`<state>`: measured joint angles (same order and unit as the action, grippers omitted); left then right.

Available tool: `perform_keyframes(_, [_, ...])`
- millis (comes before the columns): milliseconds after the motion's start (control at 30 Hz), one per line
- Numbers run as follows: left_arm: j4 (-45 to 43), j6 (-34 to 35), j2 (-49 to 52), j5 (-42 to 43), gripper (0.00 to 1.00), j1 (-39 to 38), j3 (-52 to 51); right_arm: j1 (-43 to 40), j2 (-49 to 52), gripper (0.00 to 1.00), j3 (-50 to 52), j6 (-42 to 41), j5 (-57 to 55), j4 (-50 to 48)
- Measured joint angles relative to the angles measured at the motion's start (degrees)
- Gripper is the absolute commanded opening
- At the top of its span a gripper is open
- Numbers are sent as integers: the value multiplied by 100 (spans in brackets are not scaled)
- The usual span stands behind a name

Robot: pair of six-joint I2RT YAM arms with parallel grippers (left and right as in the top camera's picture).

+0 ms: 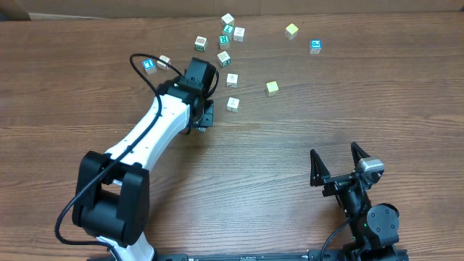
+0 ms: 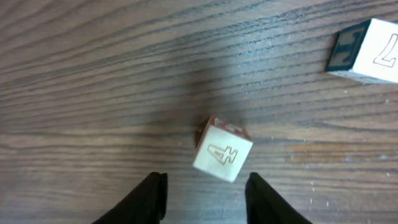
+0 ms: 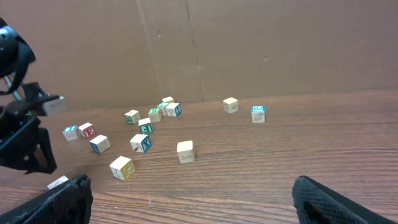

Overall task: Form a horizontal line
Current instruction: 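Grasp the red-topped '4' block with the left gripper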

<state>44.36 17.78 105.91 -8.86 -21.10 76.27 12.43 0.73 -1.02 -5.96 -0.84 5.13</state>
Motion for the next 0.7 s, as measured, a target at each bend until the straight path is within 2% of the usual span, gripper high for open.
perform_keyframes(300, [-286,-321,133,42,40,15,-24,0,0,100,0,0,0,0])
perform_keyframes(600, [-435,-623,691,245,45,15,-28,0,0,100,0,2,0,0])
perform_keyframes(700, [-474,-752,691,310,44,15,-28,0,0,100,0,0,0,4])
